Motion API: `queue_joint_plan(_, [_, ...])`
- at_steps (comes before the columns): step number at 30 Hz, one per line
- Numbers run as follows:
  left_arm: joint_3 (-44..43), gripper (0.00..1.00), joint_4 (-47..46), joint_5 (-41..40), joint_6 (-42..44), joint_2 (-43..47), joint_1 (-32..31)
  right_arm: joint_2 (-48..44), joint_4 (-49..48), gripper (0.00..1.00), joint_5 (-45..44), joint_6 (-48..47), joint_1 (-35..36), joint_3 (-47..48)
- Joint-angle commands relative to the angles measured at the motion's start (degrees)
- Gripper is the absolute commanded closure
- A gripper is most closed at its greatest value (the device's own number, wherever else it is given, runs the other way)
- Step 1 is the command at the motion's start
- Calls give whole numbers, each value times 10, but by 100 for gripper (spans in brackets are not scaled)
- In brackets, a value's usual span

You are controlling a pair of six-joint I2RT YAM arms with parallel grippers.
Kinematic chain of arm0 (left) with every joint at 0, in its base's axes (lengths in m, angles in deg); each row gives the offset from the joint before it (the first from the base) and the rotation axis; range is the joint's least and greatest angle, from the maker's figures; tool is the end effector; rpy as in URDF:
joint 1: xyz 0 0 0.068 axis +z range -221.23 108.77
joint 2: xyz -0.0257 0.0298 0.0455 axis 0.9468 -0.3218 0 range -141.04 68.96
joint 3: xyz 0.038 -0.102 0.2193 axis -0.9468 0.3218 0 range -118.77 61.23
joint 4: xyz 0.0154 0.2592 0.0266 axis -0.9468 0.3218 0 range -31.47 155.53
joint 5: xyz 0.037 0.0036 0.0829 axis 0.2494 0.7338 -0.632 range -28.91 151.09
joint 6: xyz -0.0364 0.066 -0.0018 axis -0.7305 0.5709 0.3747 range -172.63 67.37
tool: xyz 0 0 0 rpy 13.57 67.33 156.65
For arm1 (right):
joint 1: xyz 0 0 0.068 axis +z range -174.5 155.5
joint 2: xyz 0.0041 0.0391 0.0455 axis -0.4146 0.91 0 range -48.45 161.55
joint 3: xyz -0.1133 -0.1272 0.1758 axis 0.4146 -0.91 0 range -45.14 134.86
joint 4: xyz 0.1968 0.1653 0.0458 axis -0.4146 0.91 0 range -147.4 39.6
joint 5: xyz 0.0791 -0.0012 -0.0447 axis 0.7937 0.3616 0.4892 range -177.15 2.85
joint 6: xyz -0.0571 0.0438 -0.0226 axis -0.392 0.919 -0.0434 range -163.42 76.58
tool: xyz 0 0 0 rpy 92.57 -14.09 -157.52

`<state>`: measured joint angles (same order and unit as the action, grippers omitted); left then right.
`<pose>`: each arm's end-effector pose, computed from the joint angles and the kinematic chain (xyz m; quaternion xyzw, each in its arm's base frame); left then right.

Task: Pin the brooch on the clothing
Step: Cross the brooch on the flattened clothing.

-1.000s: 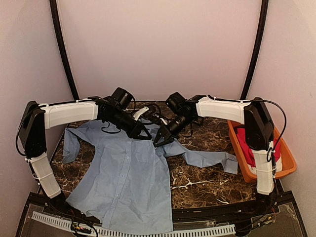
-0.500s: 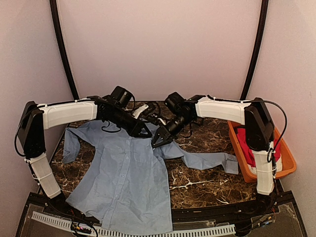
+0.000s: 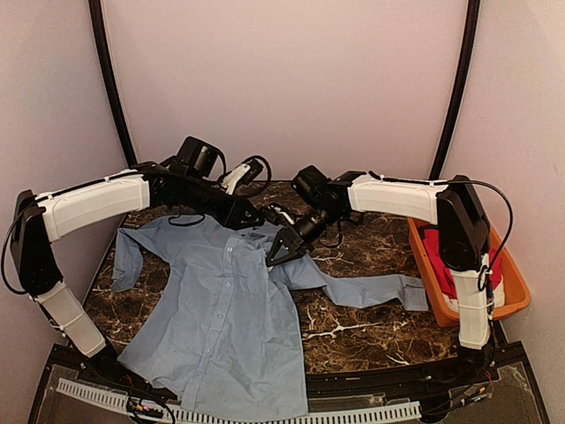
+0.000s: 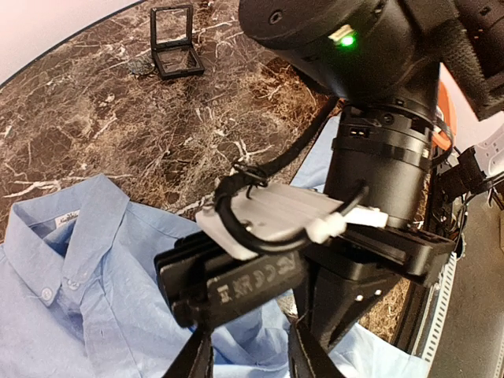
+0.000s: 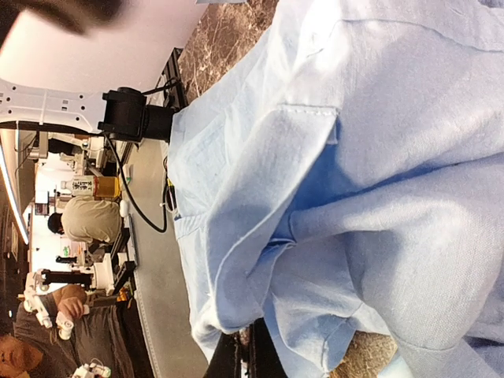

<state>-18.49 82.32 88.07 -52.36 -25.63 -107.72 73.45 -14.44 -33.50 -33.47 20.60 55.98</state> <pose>0.2985 -0.2565 0.2614 0.3723 0.7998 -0.3308 0.3350 0.2767 0.3502 0.1821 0.3601 -0.7976 -0.4833 0.0233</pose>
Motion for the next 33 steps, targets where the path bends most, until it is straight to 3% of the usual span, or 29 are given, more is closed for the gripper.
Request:
queue_joint_plan(1, [41,67,-9,-22,-33,80,0,-3,-13,100,38,20,4,-17])
queue_joint_plan(6, [111,67,0,-68,-30,148,-25,-2,-27,100,69,47,3,-29])
queue_joint_plan(17, [240,67,-28,-219,-53,200,-108,-7,-54,100,142,94,1,-42])
queue_joint_plan(23, [295,64,-108,-197,-73,247,-116,-15,-74,100,161,123,-10,-60])
queue_joint_plan(33, [324,57,-173,-163,-94,232,-139,-39,-144,100,196,182,-17,-86])
